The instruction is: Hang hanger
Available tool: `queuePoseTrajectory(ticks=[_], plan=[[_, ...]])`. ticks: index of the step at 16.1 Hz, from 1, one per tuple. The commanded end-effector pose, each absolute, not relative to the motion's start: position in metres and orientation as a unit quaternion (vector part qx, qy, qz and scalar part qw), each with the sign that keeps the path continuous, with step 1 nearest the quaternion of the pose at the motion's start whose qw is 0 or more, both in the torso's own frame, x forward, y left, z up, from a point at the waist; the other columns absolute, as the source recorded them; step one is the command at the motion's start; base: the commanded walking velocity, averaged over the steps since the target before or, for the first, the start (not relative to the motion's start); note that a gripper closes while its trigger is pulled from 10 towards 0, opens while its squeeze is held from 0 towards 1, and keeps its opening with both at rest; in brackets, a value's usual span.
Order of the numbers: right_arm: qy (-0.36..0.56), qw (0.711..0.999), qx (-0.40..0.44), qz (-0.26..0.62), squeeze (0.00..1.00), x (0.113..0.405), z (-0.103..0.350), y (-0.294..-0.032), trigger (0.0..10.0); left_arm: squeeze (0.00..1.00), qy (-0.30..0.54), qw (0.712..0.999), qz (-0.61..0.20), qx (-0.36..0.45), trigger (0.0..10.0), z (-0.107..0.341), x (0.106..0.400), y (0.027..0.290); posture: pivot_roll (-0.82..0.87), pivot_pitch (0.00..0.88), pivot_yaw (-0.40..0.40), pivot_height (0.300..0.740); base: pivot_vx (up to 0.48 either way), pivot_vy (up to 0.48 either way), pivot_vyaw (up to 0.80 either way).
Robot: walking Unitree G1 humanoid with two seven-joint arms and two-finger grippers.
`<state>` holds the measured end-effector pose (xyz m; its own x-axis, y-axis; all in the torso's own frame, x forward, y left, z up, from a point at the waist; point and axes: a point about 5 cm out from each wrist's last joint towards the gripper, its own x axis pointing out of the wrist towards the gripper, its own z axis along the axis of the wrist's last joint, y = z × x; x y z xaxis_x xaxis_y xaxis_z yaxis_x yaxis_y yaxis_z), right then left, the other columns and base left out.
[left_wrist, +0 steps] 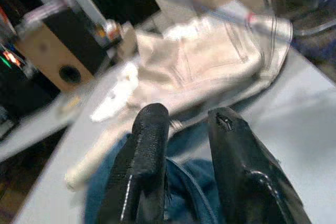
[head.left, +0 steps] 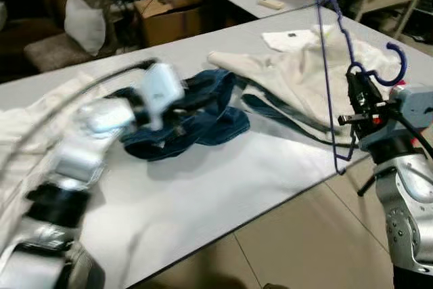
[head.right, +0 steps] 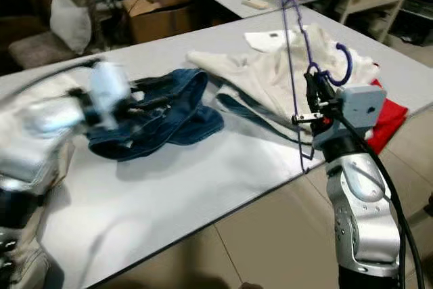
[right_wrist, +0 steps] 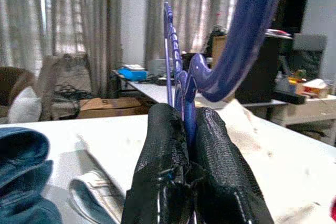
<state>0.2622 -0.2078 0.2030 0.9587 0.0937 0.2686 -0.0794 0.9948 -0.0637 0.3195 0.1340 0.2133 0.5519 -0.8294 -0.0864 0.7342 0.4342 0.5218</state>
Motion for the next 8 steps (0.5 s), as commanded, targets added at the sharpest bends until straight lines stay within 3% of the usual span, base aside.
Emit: queuePoseTrajectory(ticks=[1,5,7,8], plan=[[-0.143,0.989,-0.021,0.043,0.0,0.26,0.206,-0.205,10.0,1.0,-0.048,0.853,-0.441,0.274,10.0,0.194,0.327,0.136,-0.23,0.0,0.068,0.74,0.0,0.0,0.0],[-0.136,0.989,-0.004,0.053,0.0,0.256,0.201,-0.202,10.0,0.97,-0.018,0.866,-0.363,0.345,10.0,0.172,0.346,0.137,-0.26,0.0,0.071,0.74,0.0,0.0,0.0],[-0.135,0.99,0.0,0.049,0.0,0.254,0.201,-0.203,10.0,0.0,-0.016,0.876,-0.334,0.348,10.0,0.173,0.352,0.14,-0.26,0.0,0.072,0.74,0.0,0.0,0.0],[-0.135,0.99,0.001,0.05,0.0,0.253,0.201,-0.203,10.0,0.0,-0.021,0.883,-0.309,0.352,10.0,0.177,0.357,0.144,-0.26,0.0,0.073,0.74,0.0,0.0,0.0]])
